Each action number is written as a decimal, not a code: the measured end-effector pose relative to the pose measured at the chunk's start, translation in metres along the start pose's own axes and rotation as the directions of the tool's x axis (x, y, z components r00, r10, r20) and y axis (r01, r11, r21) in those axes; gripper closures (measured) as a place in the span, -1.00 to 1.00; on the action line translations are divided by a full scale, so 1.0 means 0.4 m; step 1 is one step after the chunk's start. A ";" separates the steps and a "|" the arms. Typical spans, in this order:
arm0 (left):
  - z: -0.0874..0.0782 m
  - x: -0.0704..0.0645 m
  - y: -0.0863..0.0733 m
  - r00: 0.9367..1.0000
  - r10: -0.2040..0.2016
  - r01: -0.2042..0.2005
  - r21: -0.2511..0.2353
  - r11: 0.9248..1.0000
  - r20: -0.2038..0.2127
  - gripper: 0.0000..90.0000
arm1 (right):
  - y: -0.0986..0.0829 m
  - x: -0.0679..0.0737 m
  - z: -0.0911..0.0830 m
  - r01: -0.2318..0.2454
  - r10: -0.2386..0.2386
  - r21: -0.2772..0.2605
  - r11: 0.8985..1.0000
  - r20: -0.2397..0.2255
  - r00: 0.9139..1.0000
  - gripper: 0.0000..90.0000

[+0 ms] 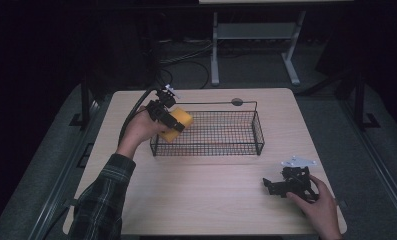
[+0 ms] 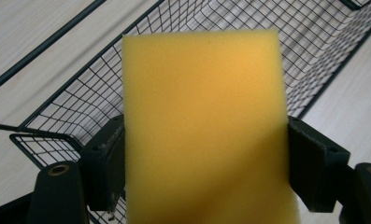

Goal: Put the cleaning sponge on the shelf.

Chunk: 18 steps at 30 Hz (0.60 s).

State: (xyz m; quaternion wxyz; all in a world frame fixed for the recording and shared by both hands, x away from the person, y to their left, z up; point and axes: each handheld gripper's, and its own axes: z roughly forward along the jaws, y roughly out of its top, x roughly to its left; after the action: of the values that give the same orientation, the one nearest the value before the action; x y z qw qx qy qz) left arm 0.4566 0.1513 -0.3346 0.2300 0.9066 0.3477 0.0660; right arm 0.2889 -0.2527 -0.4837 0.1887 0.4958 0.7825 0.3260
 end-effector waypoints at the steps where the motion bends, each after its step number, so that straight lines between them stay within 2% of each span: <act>1: 0.003 0.002 0.001 1.000 -0.004 0.004 -0.001 1.000 0.000 -0.47 | 0.000 0.000 0.000 0.000 0.000 0.000 1.000 0.000 1.000 -1.00; 10: 0.049 0.028 0.004 1.000 -0.016 0.016 -0.002 1.000 -0.011 -0.47 | 0.000 0.000 0.000 0.000 0.000 0.000 1.000 0.000 1.000 -1.00; 18: 0.085 0.042 -0.001 1.000 -0.006 0.006 -0.003 1.000 -0.017 -0.47 | 0.000 0.000 0.000 0.000 0.000 0.000 1.000 0.000 1.000 -1.00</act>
State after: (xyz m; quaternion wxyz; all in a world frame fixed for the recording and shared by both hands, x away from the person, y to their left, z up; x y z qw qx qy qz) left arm 0.4785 0.1502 -0.3656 0.2284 0.9046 0.3523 0.0737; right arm 0.2889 -0.2527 -0.4837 0.1888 0.4957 0.7826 0.3259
